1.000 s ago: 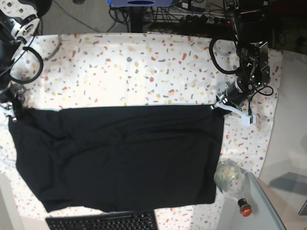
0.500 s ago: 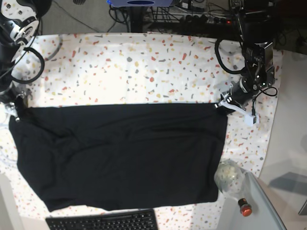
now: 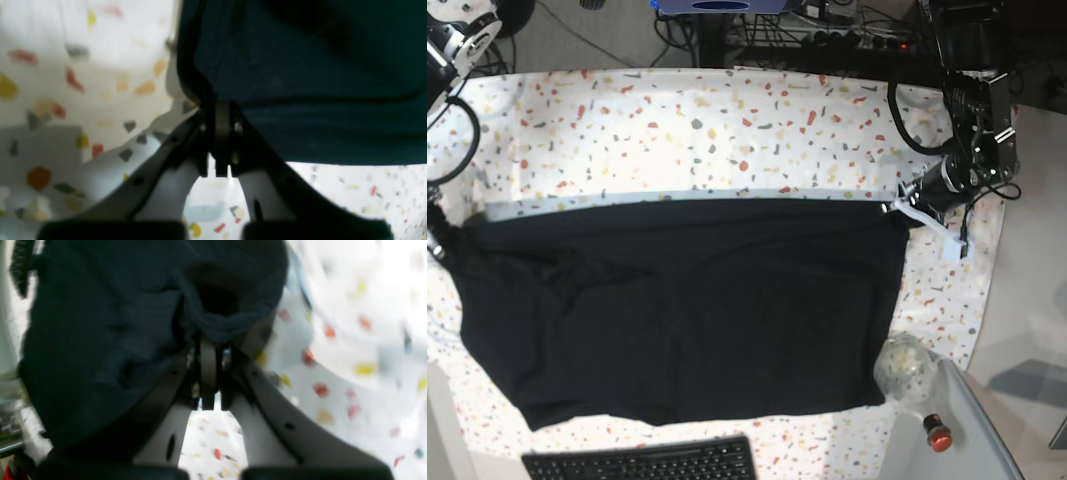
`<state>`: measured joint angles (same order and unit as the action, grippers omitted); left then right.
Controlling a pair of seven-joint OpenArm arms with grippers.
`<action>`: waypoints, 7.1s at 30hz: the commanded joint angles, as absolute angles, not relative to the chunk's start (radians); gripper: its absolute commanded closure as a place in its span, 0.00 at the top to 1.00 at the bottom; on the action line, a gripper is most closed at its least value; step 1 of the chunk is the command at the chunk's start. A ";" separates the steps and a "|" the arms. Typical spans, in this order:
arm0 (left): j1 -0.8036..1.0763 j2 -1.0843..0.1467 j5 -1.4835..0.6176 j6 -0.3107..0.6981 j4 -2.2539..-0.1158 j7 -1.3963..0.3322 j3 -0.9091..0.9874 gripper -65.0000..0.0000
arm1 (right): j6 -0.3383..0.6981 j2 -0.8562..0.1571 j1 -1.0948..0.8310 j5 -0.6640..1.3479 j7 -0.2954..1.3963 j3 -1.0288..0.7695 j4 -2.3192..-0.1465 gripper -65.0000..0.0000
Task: Layout the t-shirt on the table in an organized manner, then fold the t-shirt properly
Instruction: 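Lift and pull the shirt edge with both grippers to straighten it, then lower the shirt edge flat and open both grippers, then move the right gripper down the shirt side and grasp its edge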
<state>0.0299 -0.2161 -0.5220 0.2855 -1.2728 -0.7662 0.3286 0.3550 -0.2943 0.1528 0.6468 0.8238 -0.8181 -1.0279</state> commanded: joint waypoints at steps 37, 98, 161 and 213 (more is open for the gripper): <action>0.243 -0.139 -0.524 0.291 -1.613 -0.944 0.449 0.00 | 0.268 -0.286 -0.065 0.661 0.921 -0.822 -1.237 0.00; 0.300 -0.186 -0.524 0.291 -1.509 -0.843 0.645 0.96 | 0.269 -0.180 -0.311 0.654 0.825 -0.984 -1.558 0.72; 0.300 -0.243 -0.524 0.292 -1.475 -0.843 0.596 0.00 | 0.176 -0.516 0.200 0.661 0.265 -0.140 -0.839 0.00; 0.280 -0.266 -0.522 0.291 -1.468 -0.843 0.596 0.00 | 0.130 -0.367 0.529 0.309 0.483 -0.252 -0.561 0.47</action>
